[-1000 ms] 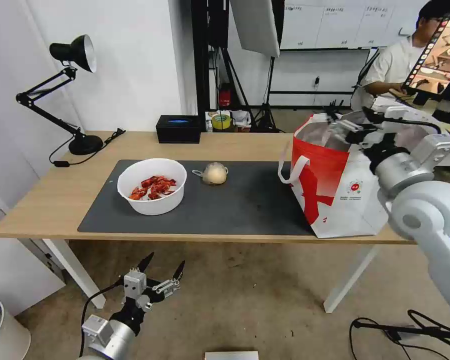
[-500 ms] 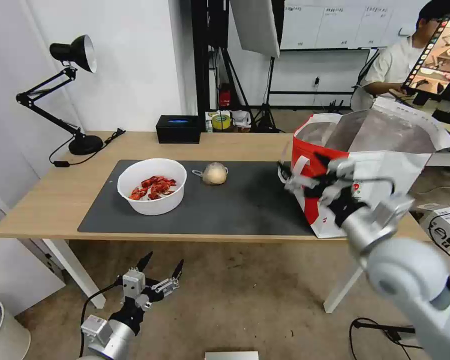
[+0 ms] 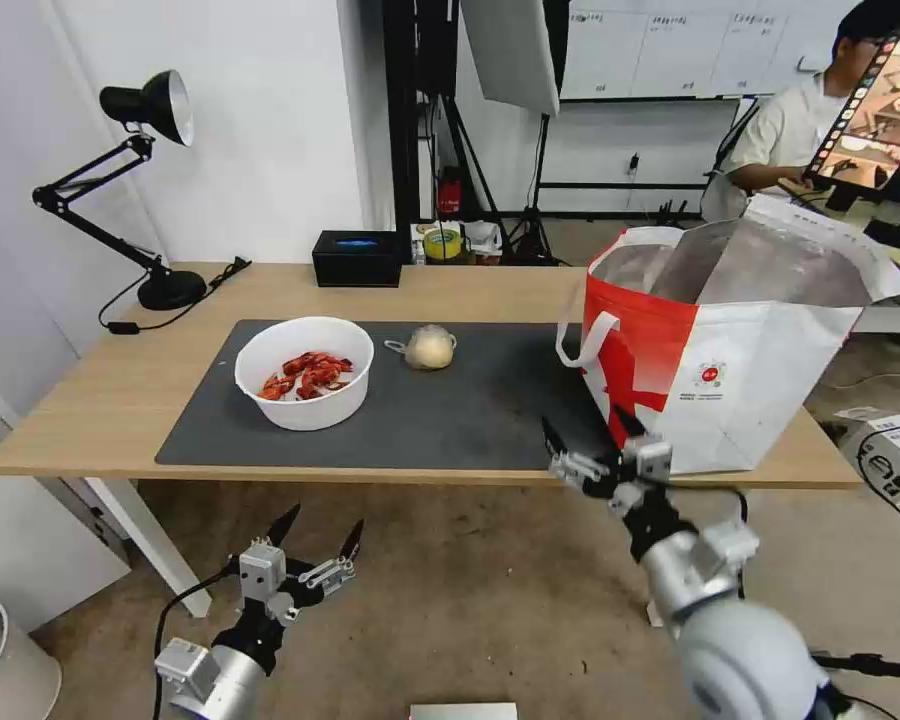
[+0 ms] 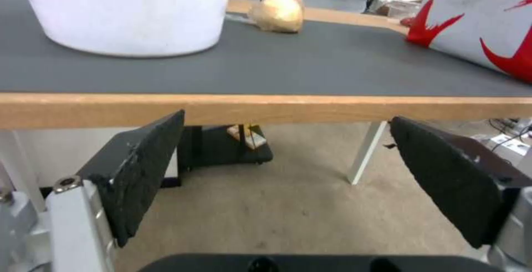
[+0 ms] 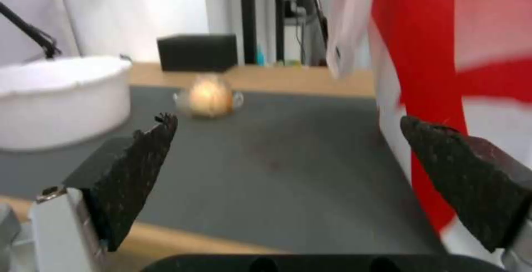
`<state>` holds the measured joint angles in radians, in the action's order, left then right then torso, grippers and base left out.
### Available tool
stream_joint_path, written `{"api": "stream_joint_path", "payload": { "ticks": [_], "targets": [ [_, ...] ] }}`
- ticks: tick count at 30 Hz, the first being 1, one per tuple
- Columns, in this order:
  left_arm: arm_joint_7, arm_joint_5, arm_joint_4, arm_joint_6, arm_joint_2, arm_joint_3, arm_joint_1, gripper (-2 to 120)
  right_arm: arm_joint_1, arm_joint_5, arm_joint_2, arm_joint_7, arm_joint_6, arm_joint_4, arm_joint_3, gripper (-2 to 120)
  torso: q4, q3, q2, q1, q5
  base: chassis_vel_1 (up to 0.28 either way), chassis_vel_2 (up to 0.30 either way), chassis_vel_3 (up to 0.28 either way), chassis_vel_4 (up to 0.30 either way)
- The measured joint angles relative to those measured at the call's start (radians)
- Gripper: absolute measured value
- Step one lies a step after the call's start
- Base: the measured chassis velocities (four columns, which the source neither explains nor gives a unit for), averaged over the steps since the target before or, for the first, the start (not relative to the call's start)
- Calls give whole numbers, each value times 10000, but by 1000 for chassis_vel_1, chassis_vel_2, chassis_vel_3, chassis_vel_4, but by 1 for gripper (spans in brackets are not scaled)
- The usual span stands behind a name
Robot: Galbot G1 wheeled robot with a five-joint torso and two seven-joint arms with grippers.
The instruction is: Pick up the trash from the table and place it into the takeout bag.
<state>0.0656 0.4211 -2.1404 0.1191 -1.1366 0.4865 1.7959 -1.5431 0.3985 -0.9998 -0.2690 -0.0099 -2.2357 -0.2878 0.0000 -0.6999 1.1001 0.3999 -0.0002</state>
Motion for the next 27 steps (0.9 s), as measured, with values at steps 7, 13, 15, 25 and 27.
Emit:
{"api": "stream_joint_path", "payload": {
  "ticks": [7, 13, 15, 25, 27],
  "targets": [
    [20, -65, 33, 53, -58, -45, 11, 100, -576, -952, -536, 59, 579, 575, 231, 100, 0, -1, 0, 0, 2, 0, 0, 0, 0],
    [53, -91, 102, 115, -85, -47, 32, 100, -711, -1291, -827, 62, 683, 861, 419, 100, 1, -1, 0, 0, 0, 0, 0, 0, 0],
    [81, -117, 105, 159, -82, -35, 54, 100, -796, -1354, -908, 53, 684, 929, 468, 100, 0, -1, 0, 0, 1, 0, 0, 0, 0],
    [116, -117, 110, 199, -26, -12, 47, 100, -929, -1490, -1056, 13, 681, 1000, 580, 100, 0, -1, 0, 0, 1, 0, 0, 0, 0],
    [118, -106, 113, 211, -24, -3, 54, 100, -923, -1496, -1102, 5, 673, 1033, 620, 100, 0, -1, 0, 0, 1, 0, 0, 0, 0]
  ]
}}
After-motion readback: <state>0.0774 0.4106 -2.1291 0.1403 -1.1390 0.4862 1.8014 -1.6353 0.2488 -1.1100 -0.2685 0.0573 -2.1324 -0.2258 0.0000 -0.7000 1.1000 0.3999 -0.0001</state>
